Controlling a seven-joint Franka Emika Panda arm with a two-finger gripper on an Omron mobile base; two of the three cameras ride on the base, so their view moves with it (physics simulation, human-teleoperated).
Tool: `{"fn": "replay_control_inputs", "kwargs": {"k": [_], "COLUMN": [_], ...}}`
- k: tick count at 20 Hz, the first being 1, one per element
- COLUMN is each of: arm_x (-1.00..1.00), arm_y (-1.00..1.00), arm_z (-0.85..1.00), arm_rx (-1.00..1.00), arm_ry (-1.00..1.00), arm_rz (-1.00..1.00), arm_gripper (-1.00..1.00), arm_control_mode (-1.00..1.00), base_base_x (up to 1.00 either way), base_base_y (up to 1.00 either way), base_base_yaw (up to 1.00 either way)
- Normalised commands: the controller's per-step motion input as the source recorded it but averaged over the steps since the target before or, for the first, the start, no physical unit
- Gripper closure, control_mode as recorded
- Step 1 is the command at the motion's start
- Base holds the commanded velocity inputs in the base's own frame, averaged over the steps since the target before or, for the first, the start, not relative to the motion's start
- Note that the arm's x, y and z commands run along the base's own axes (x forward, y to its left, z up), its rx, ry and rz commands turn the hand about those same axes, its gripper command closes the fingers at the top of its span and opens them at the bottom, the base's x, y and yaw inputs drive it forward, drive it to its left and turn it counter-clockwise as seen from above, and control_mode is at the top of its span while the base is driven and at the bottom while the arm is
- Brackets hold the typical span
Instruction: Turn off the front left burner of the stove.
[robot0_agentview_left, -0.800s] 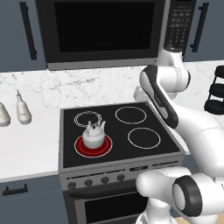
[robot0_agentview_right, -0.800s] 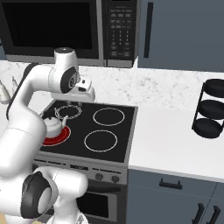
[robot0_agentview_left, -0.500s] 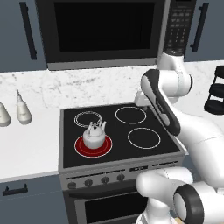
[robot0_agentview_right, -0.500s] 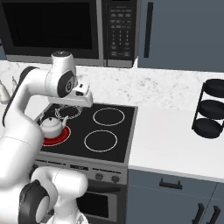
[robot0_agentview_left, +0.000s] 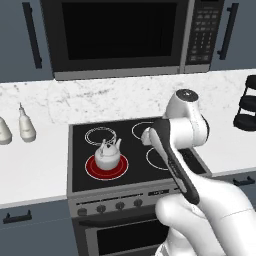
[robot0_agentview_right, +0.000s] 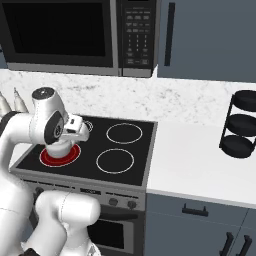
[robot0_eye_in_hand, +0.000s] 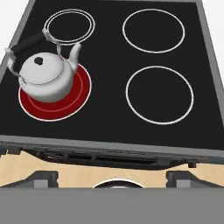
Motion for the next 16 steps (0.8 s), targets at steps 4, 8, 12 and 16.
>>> {"fn": "replay_control_inputs", "kwargs": {"k": [4, 8, 12, 16], "arm_x": [-0.17, -0.08, -0.01, 0.0], "arm_y": [0.57, 0.54, 0.34, 0.25], "arm_z": [-0.46, -0.22, -0.16, -0.19], "arm_rx": [-0.05, -0.05, -0.02, 0.0], "arm_ry": [-0.19, -0.1, -0.03, 0.0], "arm_rz": [0.0, 0.0, -0.03, -0.09], "arm_gripper": [-1.0, -1.0, -1.0, -1.0], "arm_control_mode": [-1.0, -1.0, -1.0, -1.0], "base_base_x": [0.0, 0.0, 0.0, 0.0], "base_base_y": [0.0, 0.0, 0.0, 0.0], "base_base_yaw": [0.0, 0.0, 0.0, 0.0]}}
